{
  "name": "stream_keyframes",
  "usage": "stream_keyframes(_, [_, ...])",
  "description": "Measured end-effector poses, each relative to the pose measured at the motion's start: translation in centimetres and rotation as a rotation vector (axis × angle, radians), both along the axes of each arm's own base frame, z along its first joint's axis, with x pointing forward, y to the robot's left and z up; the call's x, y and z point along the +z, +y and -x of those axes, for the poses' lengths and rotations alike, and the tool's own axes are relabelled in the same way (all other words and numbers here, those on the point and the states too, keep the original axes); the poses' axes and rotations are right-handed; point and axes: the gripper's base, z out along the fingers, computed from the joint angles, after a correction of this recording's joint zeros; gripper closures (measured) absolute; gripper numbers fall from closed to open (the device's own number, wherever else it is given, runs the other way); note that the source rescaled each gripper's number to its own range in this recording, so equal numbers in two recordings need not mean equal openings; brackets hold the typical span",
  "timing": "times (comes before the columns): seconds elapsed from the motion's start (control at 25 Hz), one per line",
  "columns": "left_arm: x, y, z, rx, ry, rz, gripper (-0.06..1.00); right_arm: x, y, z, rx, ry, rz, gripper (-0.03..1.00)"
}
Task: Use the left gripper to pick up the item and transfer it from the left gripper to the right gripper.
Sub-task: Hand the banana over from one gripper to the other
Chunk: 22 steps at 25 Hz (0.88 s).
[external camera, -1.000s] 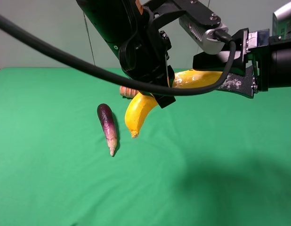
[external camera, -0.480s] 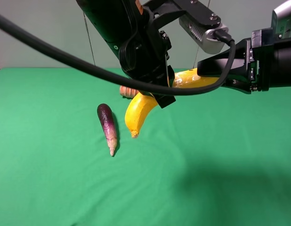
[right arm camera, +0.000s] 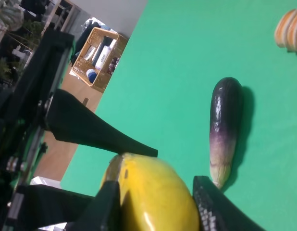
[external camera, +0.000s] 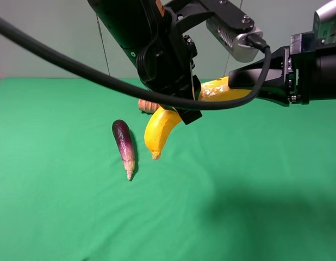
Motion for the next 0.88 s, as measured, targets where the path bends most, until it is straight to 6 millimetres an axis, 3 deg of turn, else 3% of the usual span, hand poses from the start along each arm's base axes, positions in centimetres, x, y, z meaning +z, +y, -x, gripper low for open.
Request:
stream_keyframes(0.32, [-0.01,0.02,0.01,0.0,0.001,-0.002,0.93,0.02,0.01,0.01,0.001,0.0,-0.003,0.96])
stream_keyframes(0.36, [-0.01,0.02,0.01,0.0,0.001,-0.002,0.88,0.05,0.05,0.04,0.005,0.001,-0.008,0.96])
stream_keyframes(0.4, [-0.01,0.01,0.01,0.004,0.003,0.0,0.74,0.13,0.12,0.13,0.015,0.004,-0.02,0.96])
stream_keyframes(0.48, [0.01,-0.01,0.0,0.025,0.011,0.007,0.35,0.21,0.22,0.26,0.03,0.008,-0.031,0.96])
stream_keyframes(0.56, [0.02,-0.01,-0.07,0.041,0.009,0.011,0.1,0.21,0.23,0.28,0.033,0.009,-0.032,0.96])
stream_keyframes(0.68, [0.01,0.07,-0.17,0.044,-0.001,0.003,-0.01,0.26,0.26,0.31,0.036,0.01,-0.04,0.96])
stream_keyframes(0.88, [0.0,0.09,-0.15,0.045,0.001,0.0,-0.05,0.28,0.3,0.37,0.044,0.012,-0.043,0.96])
